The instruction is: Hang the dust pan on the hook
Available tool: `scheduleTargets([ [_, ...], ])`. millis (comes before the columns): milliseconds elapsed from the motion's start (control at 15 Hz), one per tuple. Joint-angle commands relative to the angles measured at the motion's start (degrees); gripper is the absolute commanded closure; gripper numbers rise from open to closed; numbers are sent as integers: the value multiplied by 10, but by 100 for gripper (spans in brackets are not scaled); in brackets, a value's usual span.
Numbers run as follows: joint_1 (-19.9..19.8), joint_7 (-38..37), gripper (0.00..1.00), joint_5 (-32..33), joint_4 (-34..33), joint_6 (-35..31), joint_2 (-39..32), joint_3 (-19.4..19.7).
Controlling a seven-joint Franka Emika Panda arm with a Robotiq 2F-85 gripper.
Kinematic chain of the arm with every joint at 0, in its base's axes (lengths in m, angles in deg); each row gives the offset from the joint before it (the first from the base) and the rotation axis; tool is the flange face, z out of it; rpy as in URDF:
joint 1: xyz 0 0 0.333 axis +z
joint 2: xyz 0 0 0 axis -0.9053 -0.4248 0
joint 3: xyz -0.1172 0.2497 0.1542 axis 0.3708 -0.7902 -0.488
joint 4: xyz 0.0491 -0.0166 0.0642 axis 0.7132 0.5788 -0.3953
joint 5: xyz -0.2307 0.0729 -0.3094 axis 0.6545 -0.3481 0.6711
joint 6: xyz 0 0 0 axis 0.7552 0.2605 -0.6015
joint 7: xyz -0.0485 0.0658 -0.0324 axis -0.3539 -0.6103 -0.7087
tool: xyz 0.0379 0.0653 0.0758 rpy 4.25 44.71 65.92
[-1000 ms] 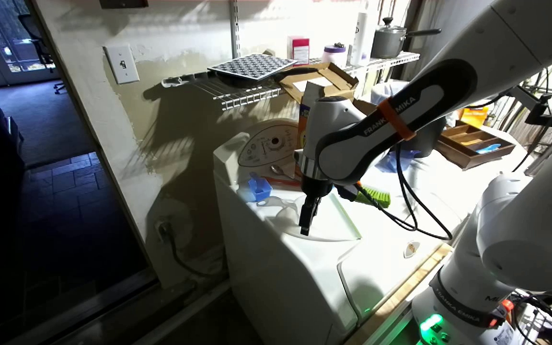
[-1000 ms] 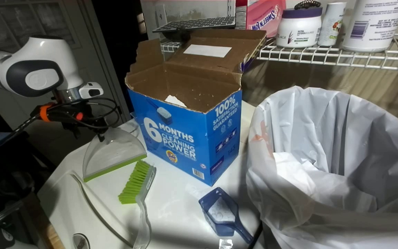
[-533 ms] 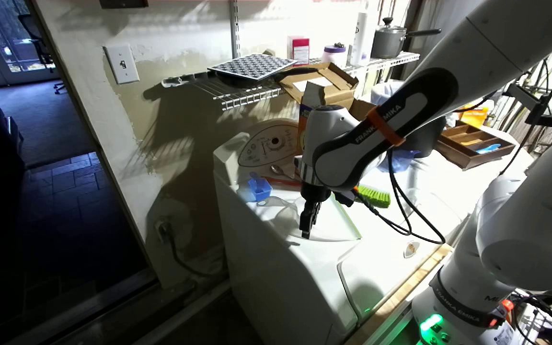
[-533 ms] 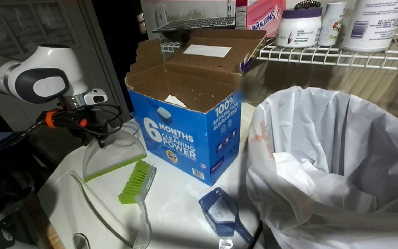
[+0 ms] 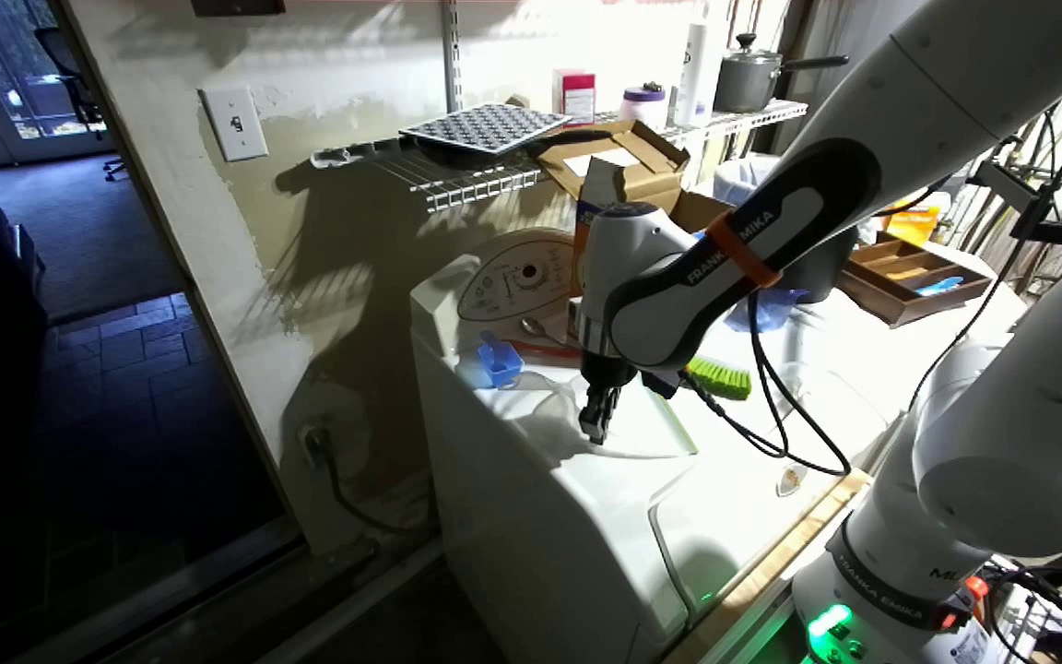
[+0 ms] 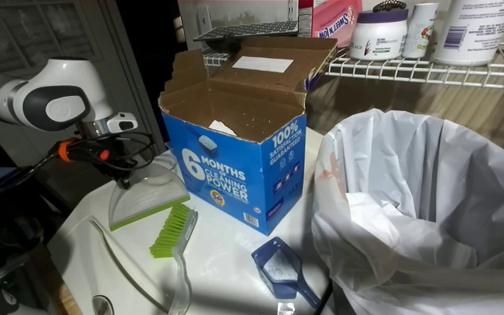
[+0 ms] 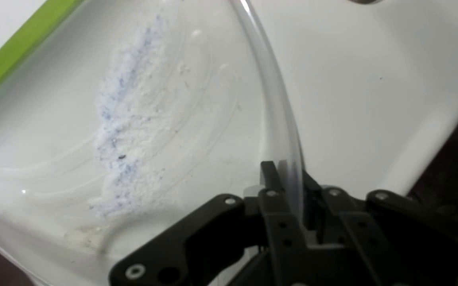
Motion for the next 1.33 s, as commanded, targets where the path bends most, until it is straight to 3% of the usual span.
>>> scheduleTargets([
  [0, -12, -30, 100, 23, -1, 17, 15, -12],
  [267, -8, -38, 98, 15, -1, 60, 44, -12],
  [667, 33, 37, 98, -38, -12, 138, 157, 9],
  [1000, 85, 137, 98, -106, -15, 174, 259, 58],
  [1267, 116, 223, 98, -155, -16, 169, 313, 123],
])
